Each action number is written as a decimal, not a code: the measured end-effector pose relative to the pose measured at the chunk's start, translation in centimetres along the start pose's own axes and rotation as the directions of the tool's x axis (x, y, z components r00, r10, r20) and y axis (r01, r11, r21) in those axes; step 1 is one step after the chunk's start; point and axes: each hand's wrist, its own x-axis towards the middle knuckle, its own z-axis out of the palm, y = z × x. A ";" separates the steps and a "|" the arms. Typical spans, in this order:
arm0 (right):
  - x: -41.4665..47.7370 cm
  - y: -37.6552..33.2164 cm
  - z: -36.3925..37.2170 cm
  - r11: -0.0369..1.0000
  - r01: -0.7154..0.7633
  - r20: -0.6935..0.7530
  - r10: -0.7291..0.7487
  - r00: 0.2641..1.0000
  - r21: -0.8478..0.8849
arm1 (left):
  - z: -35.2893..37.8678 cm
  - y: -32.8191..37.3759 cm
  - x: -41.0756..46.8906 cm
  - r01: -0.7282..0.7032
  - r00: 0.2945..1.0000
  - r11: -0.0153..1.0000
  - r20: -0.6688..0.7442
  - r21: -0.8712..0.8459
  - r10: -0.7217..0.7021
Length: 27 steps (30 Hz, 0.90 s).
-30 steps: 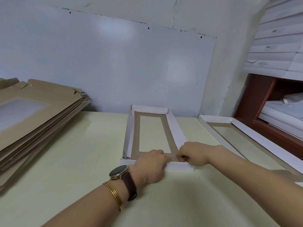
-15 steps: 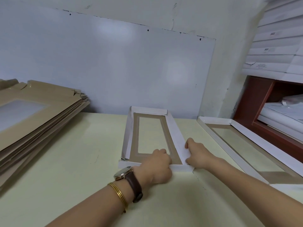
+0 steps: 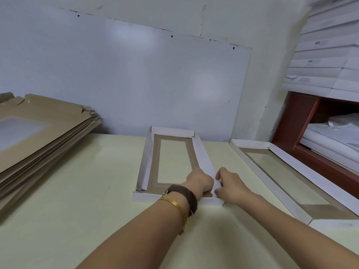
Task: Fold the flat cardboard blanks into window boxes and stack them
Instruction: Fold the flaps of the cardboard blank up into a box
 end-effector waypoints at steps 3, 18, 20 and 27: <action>-0.1 0.0 0.1 1.000 0.008 -0.002 -0.008 1.000 0.005 | -0.3 0.1 0.0 0.080 0.996 0.990 0.040 -0.114 -0.076; -0.4 -0.4 0.1 0.999 0.029 -0.007 -0.029 1.000 -0.022 | -1.0 0.1 -0.4 0.196 0.974 0.960 0.149 -0.198 -0.168; -0.5 -0.5 0.0 0.999 0.027 -0.005 -0.027 1.000 -0.029 | -0.8 0.0 -0.6 0.178 0.978 0.959 0.144 -0.220 -0.149; -0.1 -0.3 0.1 1.000 0.018 0.029 -0.019 0.999 0.008 | -0.9 -0.8 -0.7 0.144 0.984 0.951 0.140 -0.274 -0.108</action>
